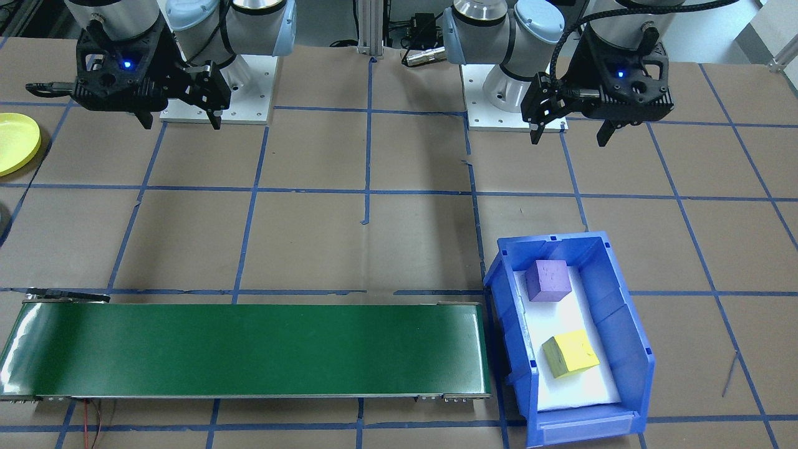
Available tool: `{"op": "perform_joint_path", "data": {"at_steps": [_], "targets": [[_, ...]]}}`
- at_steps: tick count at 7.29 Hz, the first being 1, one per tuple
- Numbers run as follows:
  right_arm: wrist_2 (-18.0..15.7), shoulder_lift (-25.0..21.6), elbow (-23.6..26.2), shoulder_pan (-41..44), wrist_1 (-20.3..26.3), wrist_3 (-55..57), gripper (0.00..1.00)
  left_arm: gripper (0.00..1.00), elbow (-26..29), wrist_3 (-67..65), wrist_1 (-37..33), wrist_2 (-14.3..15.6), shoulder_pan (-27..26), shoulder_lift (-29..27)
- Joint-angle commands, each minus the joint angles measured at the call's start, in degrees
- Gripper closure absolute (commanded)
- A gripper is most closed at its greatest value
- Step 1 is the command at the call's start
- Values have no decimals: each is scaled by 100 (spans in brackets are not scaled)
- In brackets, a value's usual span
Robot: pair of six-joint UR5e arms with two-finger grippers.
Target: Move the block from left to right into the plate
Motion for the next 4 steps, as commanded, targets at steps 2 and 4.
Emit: {"op": "perform_joint_path", "data": {"at_steps": [2,4], "targets": [[0,0,1,0,-8,0,0,0,-26,175,-31,425,158,-135],[0,0,1,0,-8,0,0,0,149,185,221,402,368,-686]]}}
